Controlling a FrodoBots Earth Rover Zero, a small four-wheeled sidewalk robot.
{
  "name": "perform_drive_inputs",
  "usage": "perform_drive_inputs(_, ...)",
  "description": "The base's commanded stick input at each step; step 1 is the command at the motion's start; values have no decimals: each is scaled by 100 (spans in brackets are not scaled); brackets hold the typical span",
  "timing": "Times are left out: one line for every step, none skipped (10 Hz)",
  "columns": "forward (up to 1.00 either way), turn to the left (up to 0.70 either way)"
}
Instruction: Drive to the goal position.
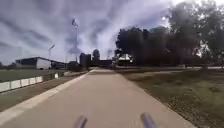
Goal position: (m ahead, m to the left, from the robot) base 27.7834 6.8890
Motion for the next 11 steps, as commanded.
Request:
perform_drive_inputs(100, 0)
perform_drive_inputs(100, 0)
perform_drive_inputs(100, 0)
perform_drive_inputs(100, 0)
perform_drive_inputs(100, 0)
perform_drive_inputs(100, 0)
perform_drive_inputs(100, 0)
perform_drive_inputs(100, 0)
perform_drive_inputs(100, 0)
perform_drive_inputs(100, 0)
perform_drive_inputs(100, 0)
